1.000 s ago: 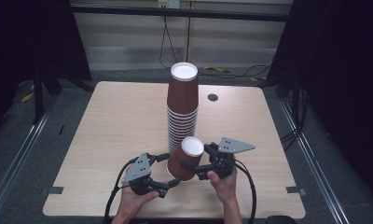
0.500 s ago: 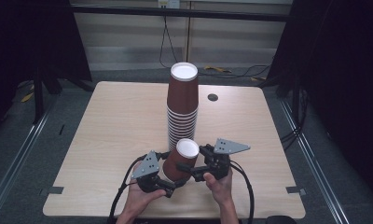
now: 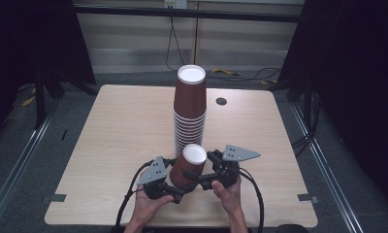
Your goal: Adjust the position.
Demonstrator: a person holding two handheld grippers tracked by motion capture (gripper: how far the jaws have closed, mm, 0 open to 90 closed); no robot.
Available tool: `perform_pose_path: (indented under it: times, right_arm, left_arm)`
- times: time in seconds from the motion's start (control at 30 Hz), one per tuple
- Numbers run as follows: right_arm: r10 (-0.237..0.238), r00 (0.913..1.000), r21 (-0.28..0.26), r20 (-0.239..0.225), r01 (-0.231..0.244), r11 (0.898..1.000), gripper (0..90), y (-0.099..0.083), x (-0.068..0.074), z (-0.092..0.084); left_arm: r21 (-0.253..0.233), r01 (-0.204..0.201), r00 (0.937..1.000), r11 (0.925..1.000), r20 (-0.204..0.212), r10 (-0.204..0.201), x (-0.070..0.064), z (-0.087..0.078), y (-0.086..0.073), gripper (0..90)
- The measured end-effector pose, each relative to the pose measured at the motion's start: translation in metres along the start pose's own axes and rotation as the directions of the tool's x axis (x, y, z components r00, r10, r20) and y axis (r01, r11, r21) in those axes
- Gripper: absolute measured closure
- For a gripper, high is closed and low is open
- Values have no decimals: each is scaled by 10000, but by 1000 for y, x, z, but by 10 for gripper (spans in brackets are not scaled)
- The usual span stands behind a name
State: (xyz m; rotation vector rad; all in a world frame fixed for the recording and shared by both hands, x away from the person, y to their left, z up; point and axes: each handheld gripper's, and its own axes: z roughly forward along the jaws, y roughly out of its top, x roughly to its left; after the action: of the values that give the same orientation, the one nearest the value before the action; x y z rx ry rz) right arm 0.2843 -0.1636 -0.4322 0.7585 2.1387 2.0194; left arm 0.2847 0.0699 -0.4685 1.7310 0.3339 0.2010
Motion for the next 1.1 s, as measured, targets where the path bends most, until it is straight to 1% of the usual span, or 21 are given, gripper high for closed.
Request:
perform_pose_path:
  times: [0.07,0.13,0.2,0.4,0.5,0.6,0.73,0.8,0.97,1.0,1.03,1.1]
  right_arm:
    - [-20,10000,39,31,20,10000,183,0,0,1]
    - [0,10000,117,34,0,9999,164,0,-1,1]
    - [9,9999,135,125,-10,9999,134,1,-1,1]
    - [107,9999,211,119,-109,9997,134,2,-1,0]
    - [134,9997,206,193,-138,9997,133,2,-1,-1]
    - [189,9998,221,107,-191,9996,132,2,-1,-2]
    - [102,9997,272,234,-108,9996,129,2,-1,-4]
    - [111,9997,243,239,-117,9996,129,3,-1,-5]
    - [47,9997,169,244,-51,9998,129,4,-2,-10]
    - [59,9996,188,260,-64,9998,129,4,-2,-11]
    - [56,9997,207,244,-61,9998,129,4,-2,-11]
    - [82,9996,284,272,-89,9996,130,5,-3,-13]
  left_arm:
    - [58,36,10000,10000,-39,-36,0,-1,0,116]
    - [78,195,9997,9998,113,-195,1,-1,0,116]
    - [88,246,9996,9997,102,-246,1,-1,0,116]
    - [143,219,9997,9997,61,-220,2,-4,2,117]
    - [205,344,9994,9992,36,-345,3,-5,3,117]
    - [276,306,9995,9992,1,-306,3,-6,4,117]
    - [292,303,9995,9991,-73,-301,6,-9,4,116]
    - [261,355,9993,9990,-92,-352,6,-11,3,116]
    - [319,308,9993,9990,-213,-301,10,-16,4,116]
    - [301,377,9990,9988,-230,-371,10,-17,4,116]
    - [367,328,9991,9988,-269,-319,11,-18,4,116]
    - [348,334,9989,9988,-328,-322,12,-21,4,116]
